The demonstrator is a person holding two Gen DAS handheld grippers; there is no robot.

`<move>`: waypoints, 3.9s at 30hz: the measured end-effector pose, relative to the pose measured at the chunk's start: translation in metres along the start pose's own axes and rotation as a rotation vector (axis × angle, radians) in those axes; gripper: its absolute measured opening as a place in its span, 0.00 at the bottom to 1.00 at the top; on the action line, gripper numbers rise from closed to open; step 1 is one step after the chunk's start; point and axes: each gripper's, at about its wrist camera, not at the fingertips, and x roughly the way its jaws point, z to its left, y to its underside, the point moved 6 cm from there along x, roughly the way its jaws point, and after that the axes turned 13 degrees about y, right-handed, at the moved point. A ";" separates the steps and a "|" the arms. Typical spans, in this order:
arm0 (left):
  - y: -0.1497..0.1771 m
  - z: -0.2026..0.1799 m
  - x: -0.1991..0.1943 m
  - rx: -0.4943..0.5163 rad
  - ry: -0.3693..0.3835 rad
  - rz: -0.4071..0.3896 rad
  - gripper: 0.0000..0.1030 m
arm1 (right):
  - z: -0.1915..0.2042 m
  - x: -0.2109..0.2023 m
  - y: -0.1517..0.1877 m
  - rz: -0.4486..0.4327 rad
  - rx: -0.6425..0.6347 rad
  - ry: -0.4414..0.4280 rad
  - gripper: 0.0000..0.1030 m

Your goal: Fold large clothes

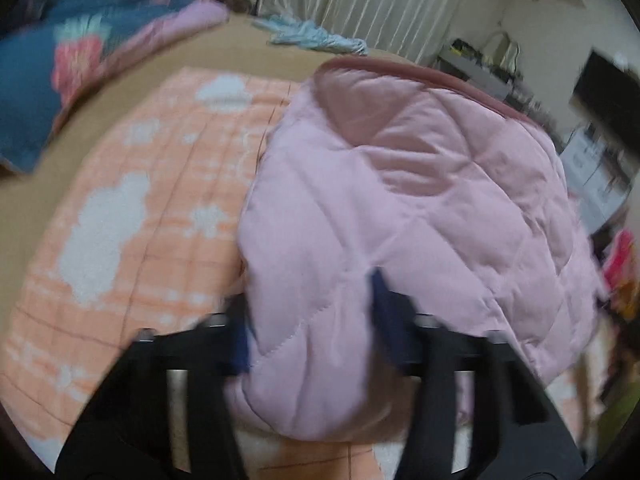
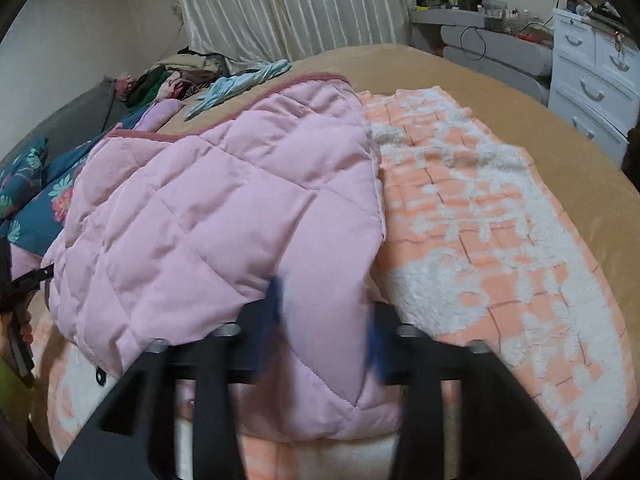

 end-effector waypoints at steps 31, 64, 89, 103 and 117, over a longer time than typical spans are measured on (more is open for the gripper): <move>-0.064 0.005 0.052 -0.003 -0.202 -0.021 0.18 | -0.001 0.069 -0.050 0.051 0.122 0.181 0.27; -0.027 -0.039 -0.047 -0.024 -0.177 -0.045 0.91 | 0.014 -0.073 -0.022 -0.136 0.124 0.108 0.96; 0.041 -0.034 -0.043 -0.192 -0.107 -0.015 0.91 | 0.010 -0.066 0.038 -0.031 0.239 0.156 0.96; 0.024 -0.011 -0.006 -0.351 -0.037 -0.034 0.91 | 0.009 -0.002 0.038 0.119 0.418 0.102 0.96; 0.008 -0.001 0.033 -0.388 -0.016 -0.046 0.92 | 0.024 0.049 0.025 0.152 0.469 0.035 0.96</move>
